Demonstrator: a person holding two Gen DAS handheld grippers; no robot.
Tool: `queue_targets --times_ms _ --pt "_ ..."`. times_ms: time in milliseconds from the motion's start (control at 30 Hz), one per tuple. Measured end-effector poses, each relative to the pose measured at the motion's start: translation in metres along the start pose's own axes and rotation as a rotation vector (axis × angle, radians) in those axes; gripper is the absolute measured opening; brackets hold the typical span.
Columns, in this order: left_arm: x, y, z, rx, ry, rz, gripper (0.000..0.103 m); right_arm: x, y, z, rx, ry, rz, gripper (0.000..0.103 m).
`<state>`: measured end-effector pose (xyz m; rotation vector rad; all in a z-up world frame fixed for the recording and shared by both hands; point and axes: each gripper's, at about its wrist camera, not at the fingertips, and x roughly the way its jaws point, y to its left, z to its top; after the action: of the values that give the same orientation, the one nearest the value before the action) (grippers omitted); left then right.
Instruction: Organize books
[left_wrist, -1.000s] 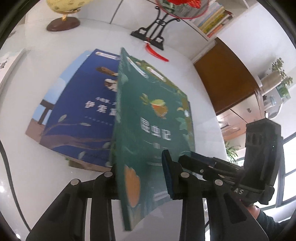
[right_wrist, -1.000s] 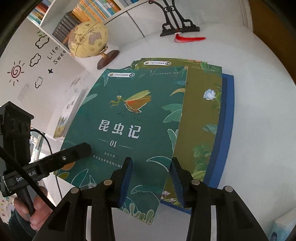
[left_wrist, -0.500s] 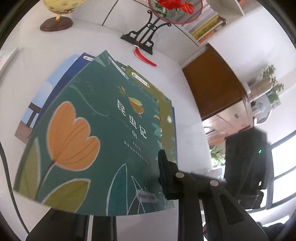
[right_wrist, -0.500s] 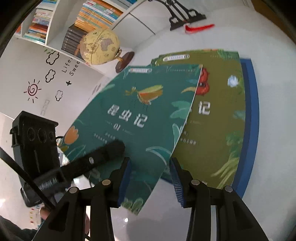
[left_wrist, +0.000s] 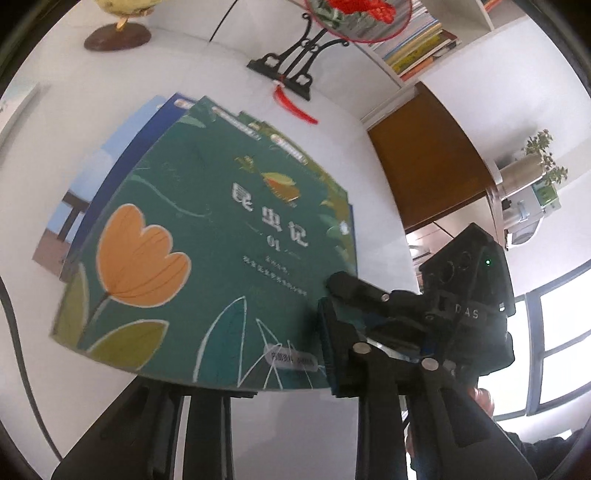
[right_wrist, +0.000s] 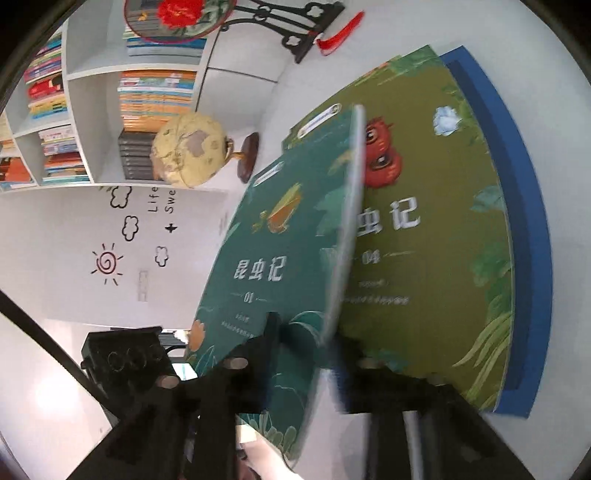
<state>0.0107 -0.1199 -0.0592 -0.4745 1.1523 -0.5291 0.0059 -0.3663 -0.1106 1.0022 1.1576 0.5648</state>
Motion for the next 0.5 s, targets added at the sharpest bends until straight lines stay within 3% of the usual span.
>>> queue_targets --times_ms 200,400,500 --pt "-0.007 0.025 -0.004 -0.048 0.009 0.054 0.038 0.003 0.008 0.000 -0.057 0.002 -0.066 0.014" --pt "-0.018 0.071 0.001 -0.148 0.013 0.119 0.036 0.008 0.013 0.005 -0.079 -0.020 -0.103 0.010" --pt "-0.017 0.085 0.002 -0.170 0.034 0.065 0.035 0.006 0.009 0.008 -0.054 -0.025 -0.083 0.010"
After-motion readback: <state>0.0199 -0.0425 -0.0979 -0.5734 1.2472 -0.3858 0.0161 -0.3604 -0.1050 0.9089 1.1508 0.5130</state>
